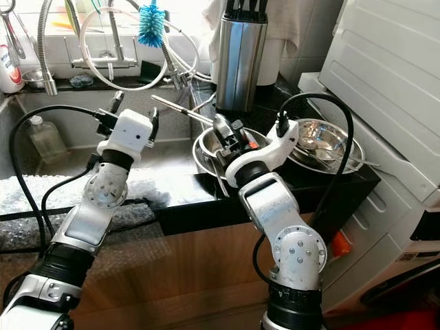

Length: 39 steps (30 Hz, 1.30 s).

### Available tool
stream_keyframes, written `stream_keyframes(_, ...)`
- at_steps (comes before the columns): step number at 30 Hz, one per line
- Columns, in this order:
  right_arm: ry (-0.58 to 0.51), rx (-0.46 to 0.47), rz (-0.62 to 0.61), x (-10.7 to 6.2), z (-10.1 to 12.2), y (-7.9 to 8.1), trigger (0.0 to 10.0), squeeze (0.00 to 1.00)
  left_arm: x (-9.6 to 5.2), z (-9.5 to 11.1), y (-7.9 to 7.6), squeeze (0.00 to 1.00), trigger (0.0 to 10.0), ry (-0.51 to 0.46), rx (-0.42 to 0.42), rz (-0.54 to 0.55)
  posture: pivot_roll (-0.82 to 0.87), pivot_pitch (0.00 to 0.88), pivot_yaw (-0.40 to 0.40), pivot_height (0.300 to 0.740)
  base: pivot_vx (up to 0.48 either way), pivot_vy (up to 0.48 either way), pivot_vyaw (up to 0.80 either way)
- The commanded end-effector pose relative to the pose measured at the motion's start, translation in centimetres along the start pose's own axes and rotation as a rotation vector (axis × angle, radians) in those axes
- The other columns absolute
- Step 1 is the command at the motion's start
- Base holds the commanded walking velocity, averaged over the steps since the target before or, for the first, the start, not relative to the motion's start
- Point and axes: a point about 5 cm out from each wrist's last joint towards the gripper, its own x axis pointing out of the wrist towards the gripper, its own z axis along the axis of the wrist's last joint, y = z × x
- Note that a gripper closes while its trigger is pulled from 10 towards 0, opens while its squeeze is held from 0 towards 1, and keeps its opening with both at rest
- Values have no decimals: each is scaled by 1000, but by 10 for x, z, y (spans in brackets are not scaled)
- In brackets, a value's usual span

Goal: Kitchen organization

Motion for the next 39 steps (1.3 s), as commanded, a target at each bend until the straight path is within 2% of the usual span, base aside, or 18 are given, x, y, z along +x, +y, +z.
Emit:
stream_keyframes(1, 0, 87, 34, 3, -7, 9, 10000, 0, 3, 3, 1, 0, 10000, -7, 16, 13, -112, 7, -77, 740, 0, 0, 0)
stream_keyframes(10, 7, 144, 66, 0, -6, 12, 10000, 0, 2, 6, -3, 0, 10000, -36, 66, 0, -116, 0, -90, 740, 0, 0, 0)
stream_keyframes(13, 18, 151, 59, 0, -6, 11, 10000, 0, 3, 10, -6, 0, 10000, -76, 141, -29, -114, 0, -95, 740, 0, 0, 0)
stream_keyframes(15, 19, 152, 59, 0, -6, 11, 10000, 0, 3, 10, -6, 0, 10000, -77, 144, -30, -114, 0, -95, 740, 0, 0, 0)
stream_keyframes(16, 25, 152, 68, 0, -6, 12, 10000, 0, 3, 14, -8, 0, 10000, -109, 196, -49, -113, 0, -98, 740, 0, 0, 0)
stream_keyframes(18, 32, 151, 70, 1, -7, 13, 10000, 0, 3, 17, -11, 0, 10000, -138, 243, -62, -113, 0, -98, 740, 0, 0, 0)
stream_keyframes(21, 43, 151, 67, 0, -9, 13, 10000, 0, 4, 20, -10, 0, 10000, -157, 274, -53, -114, 0, -98, 740, 0, 0, 0)
stream_keyframes(32, 80, 161, 62, -1, -17, 14, 10000, 0, 4, 21, -13, 0, 9804, -166, 307, -63, -113, 0, -92, 740, 0, 0, 0)
stream_keyframes(33, 83, 160, 62, -1, -18, 14, 10000, 0, 4, 21, -13, 0, 4000, -165, 307, -64, -111, 0, -91, 740, 0, 0, 0)
stream_keyframes(34, 86, 159, 62, -1, -18, 14, 10000, 0, 4, 21, -14, 0, 4000, -164, 308, -65, -111, 0, -91, 740, 0, 0, 0)
stream_keyframes(35, 87, 159, 62, -1, -19, 14, 10000, 0, 4, 20, -14, 0, 0, -164, 308, -67, -111, 0, -91, 740, 0, 0, 0)
stream_keyframes(39, 89, 157, 60, -1, -19, 13, 10000, 0, 3, 19, -14, 0, 0, -163, 311, -76, -109, 0, -90, 740, 0, 0, 0)
